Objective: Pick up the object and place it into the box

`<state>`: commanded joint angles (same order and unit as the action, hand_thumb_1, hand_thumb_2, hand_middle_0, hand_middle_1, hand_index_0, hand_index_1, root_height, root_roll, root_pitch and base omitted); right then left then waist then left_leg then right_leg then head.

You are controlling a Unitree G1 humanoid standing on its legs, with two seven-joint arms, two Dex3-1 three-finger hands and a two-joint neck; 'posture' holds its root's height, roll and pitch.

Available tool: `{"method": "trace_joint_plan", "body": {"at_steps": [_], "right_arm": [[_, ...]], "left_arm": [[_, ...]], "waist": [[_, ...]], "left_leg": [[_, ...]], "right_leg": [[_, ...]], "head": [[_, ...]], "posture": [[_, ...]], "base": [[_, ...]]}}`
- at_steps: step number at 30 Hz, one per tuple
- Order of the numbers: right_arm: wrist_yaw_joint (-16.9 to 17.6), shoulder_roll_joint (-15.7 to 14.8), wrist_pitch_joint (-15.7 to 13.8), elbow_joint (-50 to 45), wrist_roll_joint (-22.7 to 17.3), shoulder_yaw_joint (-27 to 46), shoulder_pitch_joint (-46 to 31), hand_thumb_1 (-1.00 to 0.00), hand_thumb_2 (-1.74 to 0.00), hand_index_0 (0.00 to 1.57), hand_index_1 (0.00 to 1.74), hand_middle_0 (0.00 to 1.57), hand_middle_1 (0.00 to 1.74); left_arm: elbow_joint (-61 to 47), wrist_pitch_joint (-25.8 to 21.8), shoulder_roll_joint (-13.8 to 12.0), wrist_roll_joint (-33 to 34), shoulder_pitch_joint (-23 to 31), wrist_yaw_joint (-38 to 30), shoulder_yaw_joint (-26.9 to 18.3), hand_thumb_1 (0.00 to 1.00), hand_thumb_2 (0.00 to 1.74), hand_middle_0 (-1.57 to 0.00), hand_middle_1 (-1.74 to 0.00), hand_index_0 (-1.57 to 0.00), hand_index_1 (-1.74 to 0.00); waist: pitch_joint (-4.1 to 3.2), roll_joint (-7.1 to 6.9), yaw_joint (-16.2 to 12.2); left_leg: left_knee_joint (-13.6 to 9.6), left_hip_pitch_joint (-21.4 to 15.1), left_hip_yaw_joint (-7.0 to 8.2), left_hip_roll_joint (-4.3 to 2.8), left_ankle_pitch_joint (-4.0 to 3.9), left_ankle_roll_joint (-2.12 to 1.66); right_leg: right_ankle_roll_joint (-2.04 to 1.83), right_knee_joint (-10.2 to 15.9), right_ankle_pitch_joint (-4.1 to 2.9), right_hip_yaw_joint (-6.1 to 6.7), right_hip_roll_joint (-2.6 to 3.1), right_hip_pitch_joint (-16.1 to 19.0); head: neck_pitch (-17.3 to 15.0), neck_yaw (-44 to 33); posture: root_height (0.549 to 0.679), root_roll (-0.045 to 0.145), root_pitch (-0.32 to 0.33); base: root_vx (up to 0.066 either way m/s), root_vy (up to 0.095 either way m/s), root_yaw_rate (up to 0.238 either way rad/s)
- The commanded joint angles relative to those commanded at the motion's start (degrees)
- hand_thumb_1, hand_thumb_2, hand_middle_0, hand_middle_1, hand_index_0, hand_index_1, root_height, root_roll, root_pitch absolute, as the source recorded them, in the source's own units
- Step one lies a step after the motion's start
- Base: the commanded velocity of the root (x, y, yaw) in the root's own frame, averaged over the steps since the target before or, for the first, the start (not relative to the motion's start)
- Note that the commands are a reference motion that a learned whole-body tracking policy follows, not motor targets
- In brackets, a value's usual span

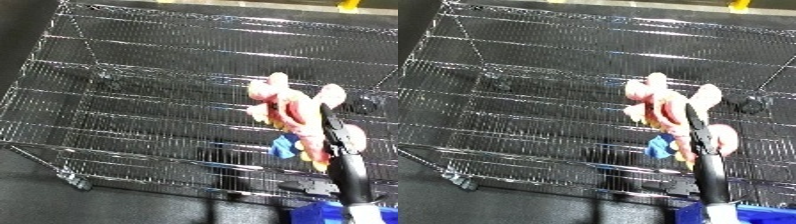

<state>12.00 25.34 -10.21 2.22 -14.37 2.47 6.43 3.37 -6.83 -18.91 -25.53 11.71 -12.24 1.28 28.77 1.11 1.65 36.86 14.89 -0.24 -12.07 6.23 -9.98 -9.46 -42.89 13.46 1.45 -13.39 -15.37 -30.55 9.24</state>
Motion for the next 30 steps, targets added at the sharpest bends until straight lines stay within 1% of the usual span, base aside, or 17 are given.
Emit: {"method": "trace_joint_plan", "body": {"at_steps": [8, 12, 15, 21, 25, 30], "right_arm": [[-0.01, 0.64, 0.36, 0.13, 0.86, -0.30, 0.57, 0.00, 0.00, 0.00, 0.00, 0.00, 0.00], [-0.12, 1.92, 0.57, -0.18, 1.91, -0.75, 1.71, 0.00, 0.00, 0.00, 0.00, 0.00, 0.00], [0.00, 4.54, 1.19, -0.03, 2.94, -0.77, 3.43, 0.00, 0.00, 0.00, 0.00, 0.00, 0.00], [0.80, 12.31, 2.97, 5.96, 3.50, -1.20, 9.12, 0.00, 0.00, 0.00, 0.00, 0.00, 0.00], [1.88, 15.77, 4.47, 10.65, 2.54, -2.22, 12.90, 0.00, 0.00, 0.00, 0.00, 0.00, 0.00], [2.91, 18.62, 6.23, 16.70, 1.65, -4.40, 17.41, 0.00, 0.00, 0.00, 0.00, 0.00, 0.00]], "left_arm": [[0.63, 0.18, -0.06, -0.55, 0.02, 0.23, 0.66, 1.00, 1.74, -1.57, -1.74, -1.57, -1.74], [0.56, 0.38, -0.37, -0.42, 0.43, 0.71, 0.92, 1.00, 1.74, -1.57, -1.74, -1.57, -1.74], [0.11, 0.42, -0.90, -1.01, 1.00, 0.81, 0.72, 1.00, 1.74, -1.57, -1.74, -1.57, -1.74], [-1.06, 0.19, -2.37, -2.41, 2.65, 0.94, 1.42, 1.00, 1.74, -1.57, -1.74, -1.57, -1.74], [-1.84, -0.07, -3.37, -3.13, 3.35, 1.30, 2.62, 1.00, 1.74, -1.57, -1.74, -1.57, -1.74], [-2.49, -0.71, -4.43, -3.95, 3.61, 1.43, 4.56, 1.00, 1.74, -1.57, -1.74, -1.57, -1.74]], "waist": [[-0.08, 0.02, -0.10], [0.08, 0.01, -0.01], [0.23, 0.01, 0.15], [0.73, 0.38, 0.79], [1.02, 1.19, 1.23], [1.03, 2.65, 1.53]], "left_leg": [[-0.07, 0.15, -0.10, -0.02, -0.31, -0.07], [0.00, 0.31, -0.21, -0.01, -0.43, -0.09], [-0.02, 0.40, -0.22, -0.06, -0.49, -0.19], [0.42, 1.20, -0.45, -0.01, -0.68, -0.46], [0.57, 1.97, -0.66, 0.22, -0.90, -0.58], [0.91, 3.71, -0.82, 0.60, -1.08, -0.63]], "right_leg": [[0.03, 0.13, -0.29, 0.06, -0.06, -0.23], [0.03, 0.07, -0.51, 0.13, 0.00, -0.52], [0.00, -0.08, -0.61, 0.20, -0.02, -0.86], [-0.05, -1.08, -0.91, 0.45, -0.24, -2.26], [-0.17, -1.80, -1.10, 0.59, -0.40, -3.57], [-0.30, -2.88, -1.16, 0.90, -0.64, -5.99]], "head": [[0.54, 1.51], [1.76, 3.99], [2.64, 6.61], [4.17, 13.16], [5.33, 16.00], [7.74, 20.21]], "posture": [[0.624, 0.046, -0.223], [0.623, 0.045, -0.224], [0.623, 0.045, -0.223], [0.620, 0.046, -0.217], [0.618, 0.048, -0.208], [0.615, 0.051, -0.187]], "base": [[0.000, -0.005, -0.009], [0.011, -0.015, -0.020], [0.010, -0.020, 0.000], [0.009, -0.033, 0.018], [0.011, -0.025, 0.018], [0.008, -0.020, 0.012]]}}
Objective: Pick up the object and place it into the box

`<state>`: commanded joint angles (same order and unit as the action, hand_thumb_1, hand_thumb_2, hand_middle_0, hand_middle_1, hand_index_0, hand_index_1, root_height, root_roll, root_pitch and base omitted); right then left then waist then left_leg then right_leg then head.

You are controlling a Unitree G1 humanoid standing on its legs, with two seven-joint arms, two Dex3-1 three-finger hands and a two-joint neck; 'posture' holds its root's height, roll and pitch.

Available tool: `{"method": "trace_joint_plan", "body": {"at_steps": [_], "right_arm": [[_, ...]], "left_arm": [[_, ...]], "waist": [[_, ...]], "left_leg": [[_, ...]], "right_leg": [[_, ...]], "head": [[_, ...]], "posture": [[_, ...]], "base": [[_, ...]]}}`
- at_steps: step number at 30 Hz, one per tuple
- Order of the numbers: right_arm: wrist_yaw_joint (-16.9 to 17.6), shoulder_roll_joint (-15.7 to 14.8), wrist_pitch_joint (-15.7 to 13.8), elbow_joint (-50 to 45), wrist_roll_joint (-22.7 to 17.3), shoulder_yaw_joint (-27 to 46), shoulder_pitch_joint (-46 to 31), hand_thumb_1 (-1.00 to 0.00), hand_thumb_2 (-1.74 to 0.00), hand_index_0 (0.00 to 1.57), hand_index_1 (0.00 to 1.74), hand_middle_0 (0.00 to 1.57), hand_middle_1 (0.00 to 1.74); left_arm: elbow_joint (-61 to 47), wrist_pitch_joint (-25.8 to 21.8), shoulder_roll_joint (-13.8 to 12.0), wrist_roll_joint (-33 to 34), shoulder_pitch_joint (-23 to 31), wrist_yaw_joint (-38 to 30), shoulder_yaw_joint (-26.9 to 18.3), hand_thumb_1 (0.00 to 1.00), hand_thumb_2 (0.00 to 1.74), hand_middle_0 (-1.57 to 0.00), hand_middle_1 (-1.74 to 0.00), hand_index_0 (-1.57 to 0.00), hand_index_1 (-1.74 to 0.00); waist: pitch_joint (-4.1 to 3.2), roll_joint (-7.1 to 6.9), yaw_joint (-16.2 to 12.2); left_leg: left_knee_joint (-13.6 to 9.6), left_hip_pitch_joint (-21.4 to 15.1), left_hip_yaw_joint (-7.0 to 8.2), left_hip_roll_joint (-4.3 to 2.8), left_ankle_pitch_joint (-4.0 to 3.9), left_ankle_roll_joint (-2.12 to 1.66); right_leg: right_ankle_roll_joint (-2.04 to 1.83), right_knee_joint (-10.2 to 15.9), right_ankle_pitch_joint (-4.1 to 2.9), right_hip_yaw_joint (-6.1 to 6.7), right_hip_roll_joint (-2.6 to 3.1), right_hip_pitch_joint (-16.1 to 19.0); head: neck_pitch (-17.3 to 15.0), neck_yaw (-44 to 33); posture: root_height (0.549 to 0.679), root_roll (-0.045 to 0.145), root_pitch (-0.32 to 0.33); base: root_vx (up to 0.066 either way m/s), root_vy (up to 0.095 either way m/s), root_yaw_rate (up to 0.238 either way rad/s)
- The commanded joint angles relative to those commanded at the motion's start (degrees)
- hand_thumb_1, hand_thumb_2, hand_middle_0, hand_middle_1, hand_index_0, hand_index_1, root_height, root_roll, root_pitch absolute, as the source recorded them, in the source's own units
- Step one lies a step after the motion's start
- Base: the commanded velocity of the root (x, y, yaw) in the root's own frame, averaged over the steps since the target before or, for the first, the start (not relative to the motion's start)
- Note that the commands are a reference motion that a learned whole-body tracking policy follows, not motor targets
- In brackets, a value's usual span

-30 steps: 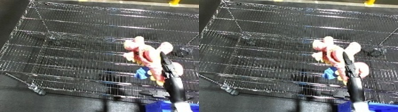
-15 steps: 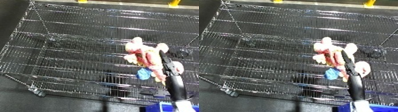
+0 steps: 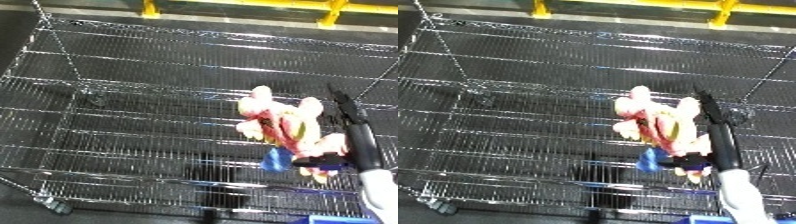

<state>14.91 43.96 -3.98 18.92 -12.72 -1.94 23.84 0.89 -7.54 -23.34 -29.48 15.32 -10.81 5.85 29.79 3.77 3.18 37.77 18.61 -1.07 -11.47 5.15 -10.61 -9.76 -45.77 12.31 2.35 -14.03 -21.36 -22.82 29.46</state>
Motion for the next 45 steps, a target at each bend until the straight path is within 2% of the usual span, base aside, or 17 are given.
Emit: {"method": "trace_joint_plan", "body": {"at_steps": [6, 13, 23, 28, 32, 36, 45], "right_arm": [[0.49, 3.25, 0.90, 10.15, -1.15, -2.97, 7.60, 0.00, 0.00, 0.00, 0.00, 0.00, 0.00], [-0.39, 5.55, 1.70, 26.14, -2.33, -8.08, 18.34, 0.00, 0.00, 0.00, 0.00, 0.00, 0.00], [-0.60, 7.22, 2.88, 42.33, -1.15, -12.36, 27.50, 0.00, 0.00, 0.00, 0.00, 0.00, 0.00], [-1.37, 7.68, 3.09, 45.93, -1.73, -13.94, 29.75, 0.00, 0.00, 0.00, 0.00, 0.00, 0.00], [-2.94, 7.45, 3.58, 46.64, -2.29, -14.70, 29.24, -0.20, -0.35, 0.31, 0.35, 0.31, 0.35], [-4.21, 6.64, 3.99, 46.76, -1.75, -15.23, 27.93, -0.40, -0.70, 0.63, 0.70, 0.63, 0.70], [-4.31, 4.69, 4.33, 46.49, 0.09, -16.21, 26.60, -0.85, -1.48, 1.33, 1.48, 1.33, 1.48]], "left_arm": [[-0.53, -0.65, -0.95, -0.74, 0.41, 0.15, 2.11, 1.00, 1.74, -1.57, -1.74, -1.57, -1.74], [-0.66, -0.69, -1.65, -1.67, 0.69, 0.61, 4.38, 1.00, 1.74, -1.57, -1.74, -1.57, -1.74], [-0.88, -0.82, -2.28, -2.61, 2.10, 0.76, 6.83, 1.00, 1.74, -1.57, -1.74, -1.57, -1.74], [-1.05, -0.73, -2.42, -2.97, 2.48, 0.79, 7.81, 1.00, 1.74, -1.57, -1.74, -1.57, -1.74], [-1.19, -0.65, -2.26, -2.95, 2.46, 1.03, 7.77, 1.00, 1.74, -1.57, -1.74, -1.57, -1.74], [-0.91, -0.99, -1.99, -2.94, 2.32, 0.89, 7.21, 1.00, 1.74, -1.57, -1.74, -1.57, -1.74], [-0.10, -1.15, -1.81, -3.03, 3.06, 0.75, 6.37, 1.00, 1.74, -1.57, -1.74, -1.57, -1.74]], "waist": [[0.00, 2.25, -0.03], [0.00, 4.68, -0.10], [0.00, 7.45, 0.62], [0.00, 8.05, 0.89], [0.00, 7.89, 1.04], [0.00, 7.38, 1.14], [0.00, 6.58, 1.41]], "left_leg": [[1.05, 3.25, 0.05, 0.51, -0.11, 0.09], [2.36, 6.82, 0.39, 0.87, -0.56, -0.03], [2.88, 10.18, 0.28, 1.23, -1.26, -0.34], [2.81, 11.36, 0.13, 1.35, -1.49, -0.38], [2.25, 11.12, 0.07, 1.07, -1.50, -0.47], [1.72, 10.55, 0.03, 0.55, -1.41, -0.58], [1.67, 10.07, -0.33, 0.09, -1.43, -0.69]], "right_leg": [[-0.07, -1.81, -0.01, 0.82, -0.21, -4.38], [0.20, -3.74, -0.25, 1.60, -0.42, -9.00], [0.42, -4.99, -0.22, 1.89, -0.86, -12.49], [0.43, -5.28, -0.07, 1.79, -0.96, -13.51], [0.42, -4.62, 0.09, 1.44, -0.97, -12.82], [0.37, -3.82, 0.35, 1.05, -0.75, -11.75], [0.30, -3.73, 0.53, 0.71, -0.34, -10.82]], "head": [[2.64, 3.82], [4.45, 8.57], [7.65, 12.69], [7.68, 12.86], [7.68, 11.44], [7.19, 10.51], [5.27, 10.57]], "posture": [[0.610, 0.057, -0.149], [0.604, 0.069, -0.113], [0.600, 0.081, -0.081], [0.600, 0.082, -0.066], [0.603, 0.078, -0.061], [0.605, 0.071, -0.060], [0.605, 0.062, -0.071]], "base": [[-0.007, -0.013, -0.021], [-0.014, -0.003, -0.030], [0.000, -0.006, 0.021], [-0.008, -0.010, 0.024], [0.003, -0.017, -0.004], [0.005, -0.018, -0.024], [-0.010, -0.009, 0.010]]}}
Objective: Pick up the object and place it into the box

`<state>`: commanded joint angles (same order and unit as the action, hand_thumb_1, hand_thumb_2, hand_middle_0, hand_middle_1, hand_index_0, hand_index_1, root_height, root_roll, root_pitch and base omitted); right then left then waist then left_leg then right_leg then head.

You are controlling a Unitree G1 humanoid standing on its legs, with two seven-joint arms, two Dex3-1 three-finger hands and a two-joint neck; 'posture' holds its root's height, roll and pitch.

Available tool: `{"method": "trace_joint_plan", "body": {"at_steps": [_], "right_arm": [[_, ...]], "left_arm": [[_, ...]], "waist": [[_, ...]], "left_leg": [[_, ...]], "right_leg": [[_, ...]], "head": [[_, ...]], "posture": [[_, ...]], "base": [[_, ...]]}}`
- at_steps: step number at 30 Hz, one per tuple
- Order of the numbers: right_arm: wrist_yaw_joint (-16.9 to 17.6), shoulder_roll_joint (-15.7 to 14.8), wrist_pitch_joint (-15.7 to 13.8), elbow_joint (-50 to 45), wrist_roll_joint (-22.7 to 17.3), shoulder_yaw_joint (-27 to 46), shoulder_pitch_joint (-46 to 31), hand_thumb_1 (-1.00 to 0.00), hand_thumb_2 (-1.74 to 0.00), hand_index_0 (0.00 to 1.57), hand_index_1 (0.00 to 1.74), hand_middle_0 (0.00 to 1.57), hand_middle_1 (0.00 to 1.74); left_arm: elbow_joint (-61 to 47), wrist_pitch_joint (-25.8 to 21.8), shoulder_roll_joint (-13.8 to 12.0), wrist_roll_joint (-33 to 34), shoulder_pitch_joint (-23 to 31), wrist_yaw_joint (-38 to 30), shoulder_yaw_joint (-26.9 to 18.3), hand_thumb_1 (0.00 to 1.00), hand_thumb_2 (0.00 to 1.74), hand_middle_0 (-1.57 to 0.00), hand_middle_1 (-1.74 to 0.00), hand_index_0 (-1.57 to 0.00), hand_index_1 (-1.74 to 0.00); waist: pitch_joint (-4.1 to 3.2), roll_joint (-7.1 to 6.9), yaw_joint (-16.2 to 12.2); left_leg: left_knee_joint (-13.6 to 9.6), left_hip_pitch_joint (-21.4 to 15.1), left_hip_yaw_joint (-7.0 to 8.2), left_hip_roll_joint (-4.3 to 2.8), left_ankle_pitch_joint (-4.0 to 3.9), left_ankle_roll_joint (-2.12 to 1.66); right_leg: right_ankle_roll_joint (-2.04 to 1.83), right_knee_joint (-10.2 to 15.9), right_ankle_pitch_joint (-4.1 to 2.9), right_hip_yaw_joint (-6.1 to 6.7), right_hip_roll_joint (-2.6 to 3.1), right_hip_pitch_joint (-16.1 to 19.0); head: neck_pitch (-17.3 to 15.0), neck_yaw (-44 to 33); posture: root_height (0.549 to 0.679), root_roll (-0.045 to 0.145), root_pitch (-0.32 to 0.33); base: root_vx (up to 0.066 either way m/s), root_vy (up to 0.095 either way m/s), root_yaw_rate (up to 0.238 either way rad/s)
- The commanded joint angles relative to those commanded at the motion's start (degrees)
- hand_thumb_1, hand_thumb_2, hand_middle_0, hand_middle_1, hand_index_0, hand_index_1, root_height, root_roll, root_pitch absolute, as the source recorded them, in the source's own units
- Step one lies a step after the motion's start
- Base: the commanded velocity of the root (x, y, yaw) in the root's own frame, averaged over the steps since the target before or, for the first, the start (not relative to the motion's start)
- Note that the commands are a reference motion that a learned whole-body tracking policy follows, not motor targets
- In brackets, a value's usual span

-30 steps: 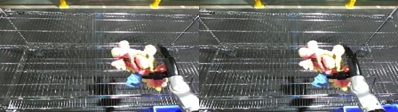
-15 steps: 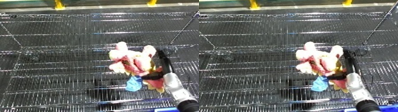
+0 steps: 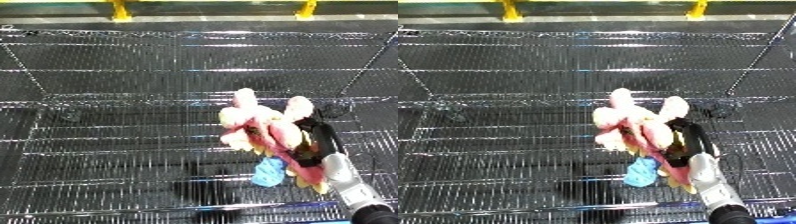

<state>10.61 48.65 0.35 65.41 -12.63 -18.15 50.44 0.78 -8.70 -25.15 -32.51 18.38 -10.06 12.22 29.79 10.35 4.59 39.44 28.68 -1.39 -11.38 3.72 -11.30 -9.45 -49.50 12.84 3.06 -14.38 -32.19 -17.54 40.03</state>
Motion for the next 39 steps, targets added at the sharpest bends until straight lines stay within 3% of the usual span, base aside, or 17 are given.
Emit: {"method": "trace_joint_plan", "body": {"at_steps": [3, 10, 19, 25, 30, 39], "right_arm": [[-0.05, -0.31, 0.10, 0.12, 0.23, 0.20, -0.74, -1.00, -1.74, 1.57, 1.74, 1.57, 1.74], [-0.46, -1.12, 0.18, -0.01, 0.48, 0.84, -2.83, -1.00, -1.74, 1.57, 1.74, 1.57, 1.74], [0.78, -1.00, -1.01, -3.42, -1.28, 3.43, -5.20, -1.00, -1.74, 1.57, 1.74, 1.57, 1.74], [4.41, -1.67, -3.63, -12.67, -3.76, 9.93, -11.89, -1.00, -1.74, 1.57, 1.74, 1.57, 1.74], [8.46, -4.95, -6.91, -24.33, -5.62, 18.60, -21.18, -1.00, -1.74, 1.57, 1.74, 1.57, 1.74], [12.37, -9.29, -9.88, -40.89, -5.63, 31.69, -34.68, -1.00, -1.74, 1.57, 1.74, 1.57, 1.74]], "left_arm": [[0.41, 0.02, 0.11, 0.04, 0.07, 0.02, -0.17, 1.00, 1.74, -1.57, -1.74, -1.57, -1.74], [1.10, 0.25, 0.35, 0.40, -0.25, 0.27, -0.56, 1.00, 1.74, -1.57, -1.74, -1.57, -1.74], [2.56, 0.41, 1.11, -0.02, -2.32, 0.18, -1.76, 1.00, 1.74, -1.57, -1.74, -1.57, -1.74], [3.96, 0.20, 2.07, 0.24, -3.70, -0.49, -2.79, 1.00, 1.74, -1.57, -1.74, -1.57, -1.74], [5.12, 0.01, 2.84, 1.37, -5.06, -1.07, -3.75, 1.00, 1.74, -1.57, -1.74, -1.57, -1.74], [5.55, 0.44, 3.38, 2.16, -5.68, -1.60, -5.46, 1.00, 1.74, -1.57, -1.74, -1.57, -1.74]], "waist": [[0.00, -0.25, 0.12], [0.00, -0.79, 0.29], [0.00, -1.85, -0.26], [0.00, -2.91, -1.59], [0.00, -3.93, -3.26], [0.00, -4.91, -5.84]], "left_leg": [[0.49, 0.03, -0.24, -0.07, 0.04, 0.05], [0.94, -0.52, -0.61, -0.18, 0.17, 0.19], [-1.11, -3.95, -0.01, -0.51, 0.11, 0.21], [-3.19, -7.32, 0.32, -0.64, 0.13, 0.36], [-4.49, -10.13, 0.64, -0.78, 0.28, 0.52], [-3.58, -11.35, 1.09, -1.03, 1.00, 0.57]], "right_leg": [[-0.01, -0.45, -0.05, -0.06, 0.09, 0.14], [-0.08, -0.66, -0.08, -0.23, 0.10, 1.16], [-0.18, 1.73, 0.12, -0.86, -0.27, 5.28], [-0.12, 4.51, 0.10, -1.41, -0.37, 9.36], [-0.11, 6.49, 0.01, -1.80, -0.27, 12.81], [-0.13, 6.11, 0.02, -1.28, 0.02, 13.84]], "head": [[-0.60, 0.16], [-1.20, 0.98], [-1.46, 3.23], [-1.43, 4.28], [-1.25, 4.89], [-2.31, 9.63]], "posture": [[0.604, 0.060, -0.078], [0.603, 0.055, -0.094], [0.610, 0.051, -0.118], [0.618, 0.049, -0.139], [0.623, 0.046, -0.163], [0.621, 0.046, -0.190]], "base": [[-0.014, -0.011, 0.030], [-0.009, -0.006, 0.024], [-0.013, 0.010, 0.010], [-0.006, 0.018, -0.012], [0.006, 0.011, -0.016], [-0.011, 0.006, -0.031]]}}
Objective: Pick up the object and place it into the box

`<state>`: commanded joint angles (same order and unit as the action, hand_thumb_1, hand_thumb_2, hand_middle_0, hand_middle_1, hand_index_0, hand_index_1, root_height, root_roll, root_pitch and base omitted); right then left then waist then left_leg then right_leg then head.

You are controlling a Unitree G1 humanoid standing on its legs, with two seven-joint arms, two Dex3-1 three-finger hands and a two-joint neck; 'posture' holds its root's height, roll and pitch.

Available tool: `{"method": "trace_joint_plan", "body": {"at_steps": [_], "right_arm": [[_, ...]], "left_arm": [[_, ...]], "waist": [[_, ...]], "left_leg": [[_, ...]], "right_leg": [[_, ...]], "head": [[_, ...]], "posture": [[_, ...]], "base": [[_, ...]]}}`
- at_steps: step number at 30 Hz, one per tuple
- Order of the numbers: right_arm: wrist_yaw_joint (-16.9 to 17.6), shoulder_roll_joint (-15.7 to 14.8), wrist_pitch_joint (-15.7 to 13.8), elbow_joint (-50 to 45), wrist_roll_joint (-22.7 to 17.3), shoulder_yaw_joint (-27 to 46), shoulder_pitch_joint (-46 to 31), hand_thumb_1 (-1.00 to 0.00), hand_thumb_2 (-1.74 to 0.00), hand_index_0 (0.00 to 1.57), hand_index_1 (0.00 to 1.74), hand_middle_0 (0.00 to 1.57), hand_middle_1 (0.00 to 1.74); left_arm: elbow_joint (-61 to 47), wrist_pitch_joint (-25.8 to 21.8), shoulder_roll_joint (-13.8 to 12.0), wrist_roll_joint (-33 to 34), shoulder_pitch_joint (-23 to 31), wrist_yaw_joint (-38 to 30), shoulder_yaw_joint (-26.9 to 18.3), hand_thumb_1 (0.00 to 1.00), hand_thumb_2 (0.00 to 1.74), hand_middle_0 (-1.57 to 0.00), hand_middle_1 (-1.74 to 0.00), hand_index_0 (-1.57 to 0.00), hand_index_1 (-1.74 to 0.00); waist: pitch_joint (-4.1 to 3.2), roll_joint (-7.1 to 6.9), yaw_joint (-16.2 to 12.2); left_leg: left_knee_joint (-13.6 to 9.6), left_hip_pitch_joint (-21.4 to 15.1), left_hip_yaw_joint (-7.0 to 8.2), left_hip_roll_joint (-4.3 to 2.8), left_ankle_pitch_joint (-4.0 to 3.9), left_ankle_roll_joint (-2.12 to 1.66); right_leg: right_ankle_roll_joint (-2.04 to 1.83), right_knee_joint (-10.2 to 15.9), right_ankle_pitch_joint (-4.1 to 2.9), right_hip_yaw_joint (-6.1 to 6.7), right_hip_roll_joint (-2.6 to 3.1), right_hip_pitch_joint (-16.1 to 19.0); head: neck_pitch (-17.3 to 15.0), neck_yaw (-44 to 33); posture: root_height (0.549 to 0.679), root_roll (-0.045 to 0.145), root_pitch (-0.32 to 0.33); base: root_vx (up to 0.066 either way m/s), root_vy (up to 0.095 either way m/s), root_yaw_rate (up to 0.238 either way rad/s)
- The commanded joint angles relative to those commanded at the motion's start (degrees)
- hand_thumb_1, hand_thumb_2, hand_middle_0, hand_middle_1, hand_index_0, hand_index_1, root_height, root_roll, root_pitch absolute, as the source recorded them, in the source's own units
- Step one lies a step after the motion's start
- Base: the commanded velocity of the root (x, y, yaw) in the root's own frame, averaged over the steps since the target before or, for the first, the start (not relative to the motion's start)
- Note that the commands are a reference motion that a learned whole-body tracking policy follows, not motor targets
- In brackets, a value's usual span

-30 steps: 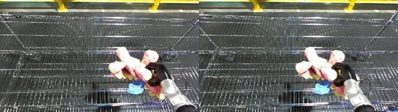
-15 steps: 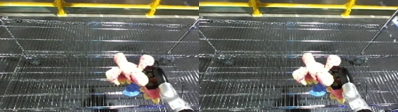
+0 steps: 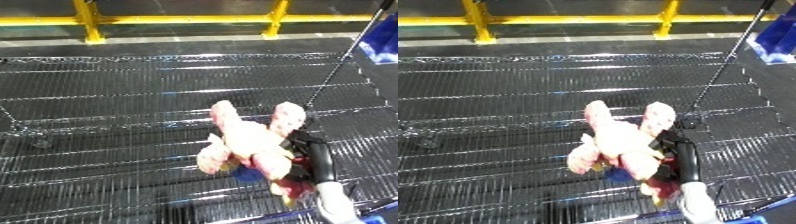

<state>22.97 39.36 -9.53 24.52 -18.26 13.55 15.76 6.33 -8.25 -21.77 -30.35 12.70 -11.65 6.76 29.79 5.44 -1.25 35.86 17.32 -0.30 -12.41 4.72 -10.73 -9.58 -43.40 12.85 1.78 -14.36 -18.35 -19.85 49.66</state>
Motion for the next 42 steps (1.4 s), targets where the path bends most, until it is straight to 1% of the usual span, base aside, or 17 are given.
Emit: {"method": "trace_joint_plan", "body": {"at_steps": [2, 7, 11, 15, 16, 20, 24, 27, 32, 38, 39, 40, 42], "right_arm": [[0.39, -0.82, -0.55, -2.96, 0.36, 2.53, -2.79, -1.00, -1.74, 1.57, 1.74, 1.57, 1.74], [1.32, -2.43, -1.52, -8.97, 1.55, 7.74, -8.60, -1.00, -1.74, 1.57, 1.74, 1.57, 1.74], [2.38, -3.85, -2.34, -13.16, 2.66, 11.89, -12.99, -1.00, -1.74, 1.57, 1.74, 1.57, 1.74], [3.76, -6.23, -3.40, -16.35, 2.92, 16.10, -16.76, -1.00, -1.74, 1.57, 1.74, 1.57, 1.74], [4.22, -6.93, -3.79, -16.90, 2.82, 17.24, -17.61, -1.00, -1.74, 1.57, 1.74, 1.57, 1.74], [6.17, -9.42, -4.97, -18.39, 3.14, 21.18, -20.55, -1.00, -1.74, 1.57, 1.74, 1.57, 1.74], [8.14, -11.61, -5.55, -19.63, 4.33, 24.12, -22.70, -1.00, -1.74, 1.57, 1.74, 1.57, 1.74], [9.45, -13.13, -6.60, -20.27, 3.72, 26.28, -23.79, -1.00, -1.74, 1.57, 1.74, 1.57, 1.74], [11.37, -14.37, -9.02, -18.27, 0.51, 28.87, -23.77, -1.00, -1.74, 1.57, 1.74, 1.57, 1.74], [13.60, -14.69, -12.96, -10.94, -6.98, 31.91, -21.44, -1.00, -1.74, 1.57, 1.74, 1.57, 1.74], [13.82, -14.69, -13.55, -9.55, -8.40, 32.39, -20.97, -1.00, -1.74, 1.57, 1.74, 1.57, 1.74], [13.93, -14.66, -14.13, -7.98, -10.03, 32.78, -20.45, -0.95, -1.65, 1.49, 1.65, 1.49, 1.65], [12.61, -14.30, -16.06, -3.20, -16.04, 33.23, -18.93, -0.85, -1.48, 1.33, 1.48, 1.33, 1.48]], "left_arm": [[-0.10, 0.20, 0.18, 0.01, -0.03, -0.13, -0.32, 1.00, 1.74, -1.57, -1.74, -1.57, -1.74], [0.05, 0.74, 0.47, 0.21, -0.32, -0.26, -0.49, 1.00, 1.74, -1.57, -1.74, -1.57, -1.74], [0.25, 1.11, 0.88, 0.54, -0.57, -0.49, -0.38, 1.00, 1.74, -1.57, -1.74, -1.57, -1.74], [0.45, 1.57, 1.39, 0.75, -0.73, -0.72, -0.01, 1.00, 1.74, -1.57, -1.74, -1.57, -1.74], [0.55, 1.66, 1.46, 0.89, -0.86, -0.73, 0.10, 1.00, 1.74, -1.57, -1.74, -1.57, -1.74], [1.08, 1.86, 1.59, 1.53, -1.41, -0.73, 0.46, 1.00, 1.74, -1.57, -1.74, -1.57, -1.74], [2.06, 1.87, 1.59, 1.95, -2.19, -0.87, 1.05, 1.00, 1.74, -1.57, -1.74, -1.57, -1.74], [2.40, 1.59, 1.78, 1.88, -2.52, -0.90, 1.51, 1.00, 1.74, -1.57, -1.74, -1.57, -1.74], [2.85, 0.97, 1.85, 1.70, -2.77, -0.62, 2.24, 1.00, 1.74, -1.57, -1.74, -1.57, -1.74], [3.86, -0.08, 1.49, 1.08, -3.17, -0.62, 2.92, 1.00, 1.74, -1.57, -1.74, -1.57, -1.74], [3.97, -0.24, 1.39, 0.94, -3.19, -0.54, 3.06, 1.00, 1.74, -1.57, -1.74, -1.57, -1.74], [4.12, -0.39, 1.26, 0.82, -3.20, -0.47, 3.21, 1.00, 1.74, -1.57, -1.74, -1.57, -1.74], [4.60, -0.67, 0.97, 0.59, -3.23, -0.38, 3.44, 1.00, 1.74, -1.57, -1.74, -1.57, -1.74]], "waist": [[0.00, -0.18, -0.74], [0.00, -0.46, -2.52], [0.00, -0.71, -4.45], [0.00, -0.99, -6.41], [0.00, -1.09, -7.02], [-0.07, -1.40, -9.40], [-0.37, -1.52, -11.77], [-0.61, -1.49, -13.67], [-1.14, -1.46, -16.26], [-1.67, -1.47, -17.69], [-1.76, -1.46, -17.82], [-1.86, -1.46, -17.91], [-2.04, -1.50, -17.93]], "left_leg": [[0.67, -0.06, 0.14, -0.03, 0.38, 0.07], [2.00, -0.62, 0.66, -0.24, 1.35, 0.27], [3.13, -1.46, 1.33, -0.55, 2.21, 0.44], [4.07, -2.14, 2.00, -0.96, 2.82, 0.48], [4.34, -2.37, 2.17, -1.06, 3.01, 0.51], [5.44, -3.51, 2.92, -1.44, 3.92, 0.67], [6.26, -4.33, 3.73, -1.83, 4.63, 0.71], [6.73, -4.75, 4.43, -2.13, 5.00, 0.62], [7.16, -5.22, 5.63, -2.56, 5.39, 0.28], [7.73, -5.24, 6.24, -2.85, 5.66, -0.02], [7.73, -5.22, 6.29, -2.89, 5.65, -0.07], [7.72, -5.20, 6.33, -2.92, 5.63, -0.12], [7.55, -5.24, 6.40, -2.98, 5.53, -0.24]], "right_leg": [[0.01, -0.36, 0.06, 0.30, 0.05, -0.09], [-0.04, -0.80, 0.10, 1.11, 0.13, -0.07], [0.02, -0.77, 0.08, 1.65, 0.15, 0.47], [0.09, -0.75, -0.01, 2.06, 0.22, 0.99], [0.14, -0.77, -0.06, 2.22, 0.30, 1.12], [0.38, -0.71, -0.29, 3.01, 0.65, 1.73], [0.59, -0.63, -0.51, 3.72, 0.92, 2.13], [0.84, -0.61, -0.77, 4.43, 1.22, 2.07], [1.16, -0.04, -1.45, 5.49, 1.62, 1.91], [1.38, 0.57, -2.17, 5.86, 1.99, 2.00], [1.40, 0.65, -2.28, 5.87, 2.05, 1.99], [1.41, 0.76, -2.40, 5.87, 2.11, 2.00], [1.42, 1.21, -2.65, 5.88, 2.26, 2.15]], "head": [[-1.26, 2.06], [-3.11, 7.07], [-5.00, 12.21], [-7.06, 14.25], [-8.43, 14.76], [-10.96, 16.42], [-11.55, 17.52], [-12.55, 17.71], [-14.42, 18.04], [-16.08, 19.28], [-16.81, 19.95], [-17.25, 20.05], [-17.48, 20.01]], "posture": [[0.620, 0.047, -0.196], [0.618, 0.050, -0.209], [0.617, 0.052, -0.222], [0.616, 0.054, -0.234], [0.616, 0.055, -0.238], [0.617, 0.060, -0.251], [0.617, 0.064, -0.260], [0.618, 0.070, -0.262], [0.621, 0.080, -0.260], [0.623, 0.084, -0.260], [0.623, 0.084, -0.259], [0.624, 0.084, -0.259], [0.625, 0.084, -0.256]], "base": [[-0.003, 0.012, -0.076], [0.000, 0.017, -0.104], [0.008, 0.027, -0.148], [0.007, 0.021, -0.135], [0.011, 0.029, -0.187], [0.012, 0.030, -0.204], [0.015, 0.023, -0.175], [0.012, 0.026, -0.184], [0.002, 0.026, -0.173], [-0.008, 0.005, -0.065], [-0.015, 0.001, -0.027], [-0.013, 0.003, -0.025], [-0.015, 0.004, -0.025]]}}
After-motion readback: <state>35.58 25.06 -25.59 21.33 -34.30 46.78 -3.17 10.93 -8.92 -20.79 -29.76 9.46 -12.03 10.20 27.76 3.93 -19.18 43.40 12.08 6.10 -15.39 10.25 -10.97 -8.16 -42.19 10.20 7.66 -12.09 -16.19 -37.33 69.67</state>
